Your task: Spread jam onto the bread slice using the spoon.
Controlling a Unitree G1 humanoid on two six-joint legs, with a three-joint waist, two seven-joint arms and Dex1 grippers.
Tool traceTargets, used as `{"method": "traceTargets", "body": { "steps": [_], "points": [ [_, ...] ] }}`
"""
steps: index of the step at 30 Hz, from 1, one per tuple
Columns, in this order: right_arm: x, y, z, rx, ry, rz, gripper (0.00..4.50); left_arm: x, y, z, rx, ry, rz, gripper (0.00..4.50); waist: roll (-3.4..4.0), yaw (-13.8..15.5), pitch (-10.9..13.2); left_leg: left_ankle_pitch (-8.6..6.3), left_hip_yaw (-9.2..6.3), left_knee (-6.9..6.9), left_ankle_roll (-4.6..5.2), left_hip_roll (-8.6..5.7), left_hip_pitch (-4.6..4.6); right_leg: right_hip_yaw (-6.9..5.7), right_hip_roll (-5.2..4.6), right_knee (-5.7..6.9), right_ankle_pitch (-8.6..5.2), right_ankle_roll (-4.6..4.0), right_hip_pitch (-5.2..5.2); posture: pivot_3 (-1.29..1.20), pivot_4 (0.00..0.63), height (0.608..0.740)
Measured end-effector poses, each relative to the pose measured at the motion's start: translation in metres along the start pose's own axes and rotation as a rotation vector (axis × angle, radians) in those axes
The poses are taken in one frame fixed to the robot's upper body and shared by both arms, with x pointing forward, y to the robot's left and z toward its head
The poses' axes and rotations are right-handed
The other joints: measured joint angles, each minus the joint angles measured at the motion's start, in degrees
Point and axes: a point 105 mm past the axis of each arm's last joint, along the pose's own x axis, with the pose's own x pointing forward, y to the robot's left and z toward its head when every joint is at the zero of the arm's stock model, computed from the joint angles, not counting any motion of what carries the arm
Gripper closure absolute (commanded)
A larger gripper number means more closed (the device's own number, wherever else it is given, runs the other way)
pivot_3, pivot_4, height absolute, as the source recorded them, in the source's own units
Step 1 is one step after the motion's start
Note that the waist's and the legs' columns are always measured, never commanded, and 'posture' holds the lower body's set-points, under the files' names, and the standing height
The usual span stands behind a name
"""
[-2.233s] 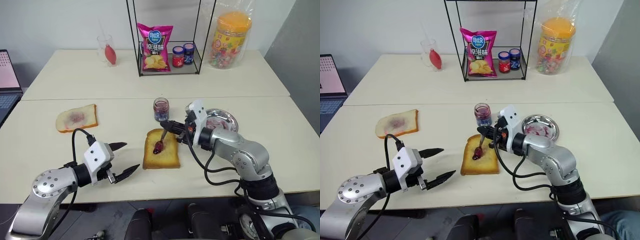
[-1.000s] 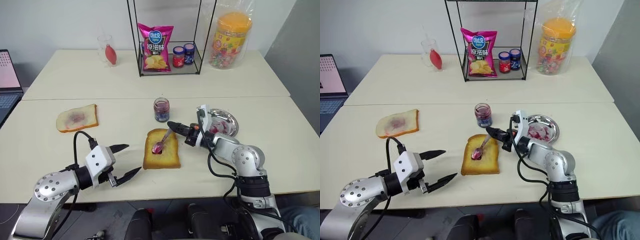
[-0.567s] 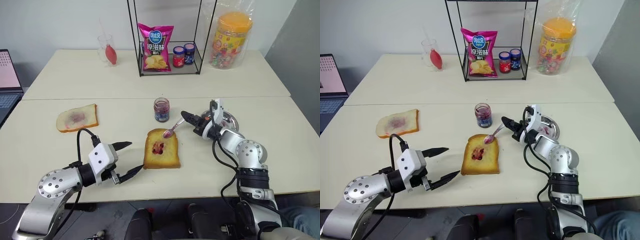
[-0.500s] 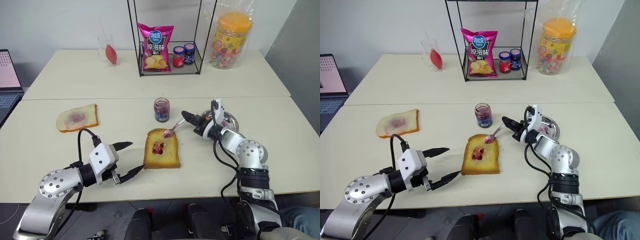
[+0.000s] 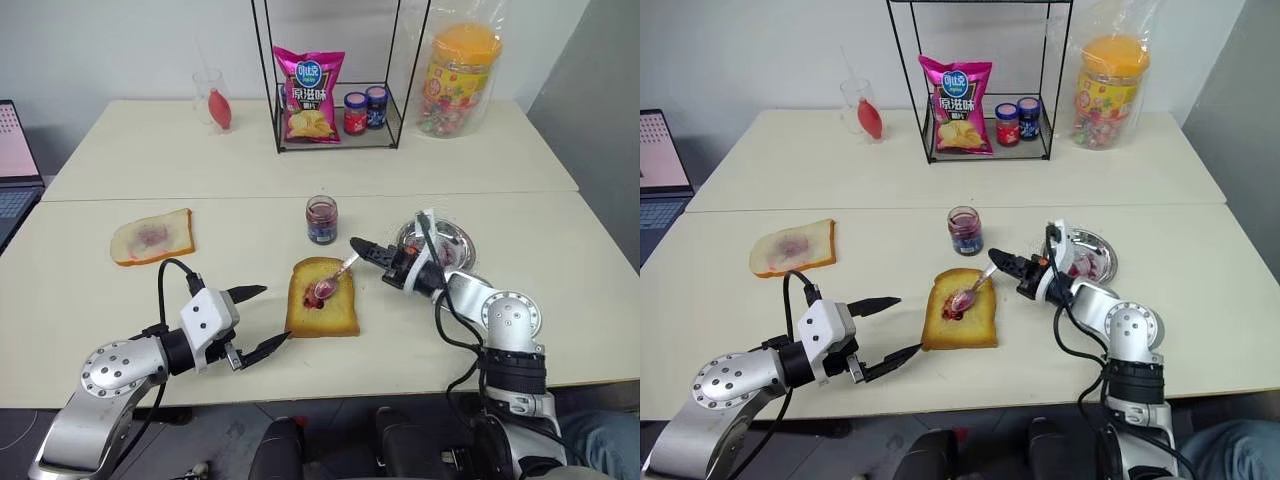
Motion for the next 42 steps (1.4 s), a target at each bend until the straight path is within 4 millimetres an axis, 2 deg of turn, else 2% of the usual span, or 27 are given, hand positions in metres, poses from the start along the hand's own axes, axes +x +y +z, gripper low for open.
{"method": "traceTargets", "body": {
  "steps": [6,8,12,18,23,26,32,42],
  "points": [
    [0.003,-0.003,-0.007,-0.011,0.019,-0.026,4.46,0.0,-0.001,-0.001,-0.003,0.003,-0.003,0.0,0.0,0.0,0.0,0.0,0.0,0.0,0.0,0.0,0.01,0.0,0.0,0.0,0.0,0.0,0.0,0.0,0.15,0.74],
    [0.0,-0.014,0.001,-0.035,-0.008,-0.076,4.46,0.0,-0.002,-0.002,-0.003,0.002,-0.003,0.0,0.0,0.0,0.0,0.0,0.01,0.02,0.0,-0.01,0.01,0.0,-0.01,0.0,0.01,0.01,0.01,0.0,0.15,0.74],
    [-0.009,-0.023,0.024,-0.065,-0.075,-0.115,4.46,-0.001,-0.002,-0.004,-0.006,0.004,-0.001,0.0,-0.01,0.1,0.0,0.0,0.0,0.03,0.0,-0.02,0.01,0.0,-0.01,0.0,0.01,0.01,0.02,0.0,0.15,0.74],
    [-0.014,-0.024,0.029,-0.042,-0.088,-0.112,4.46,0.0,-0.002,-0.005,-0.007,0.006,0.001,0.0,0.0,0.1,0.0,0.0,0.0,0.0,0.0,0.0,0.0,0.0,0.0,0.0,0.0,0.0,0.01,0.0,0.15,0.74],
    [-0.016,0.006,0.025,-0.029,-0.05,0.025,4.46,0.0,-0.001,-0.005,-0.006,0.004,0.0,0.0,0.0,0.0,0.0,0.0,-0.01,0.0,0.0,0.0,0.0,0.0,0.0,0.01,0.0,0.0,0.0,0.0,0.15,0.74],
    [-0.016,0.011,0.021,-0.025,-0.036,0.045,4.46,0.0,-0.001,-0.005,-0.007,0.005,0.0,0.0,-0.01,0.0,0.0,0.0,-0.01,0.01,0.0,0.0,0.0,0.0,0.0,0.0,0.0,0.0,0.01,0.0,0.15,0.74],
    [-0.011,0.006,-0.012,0.013,0.049,0.019,4.46,0.0,-0.001,-0.004,-0.005,0.004,0.0,0.0,-0.01,0.0,0.0,0.0,0.0,0.01,0.0,0.0,-0.01,0.02,0.0,0.0,0.01,0.01,0.0,0.0,0.15,0.74],
    [-0.009,-0.002,-0.013,-0.026,0.054,-0.023,4.46,0.0,-0.001,-0.004,-0.006,0.004,-0.001,0.0,-0.01,0.0,0.0,0.0,0.0,0.01,0.0,0.0,0.0,0.0,0.0,0.0,0.0,0.0,0.01,0.0,0.15,0.74]
  ]
}}
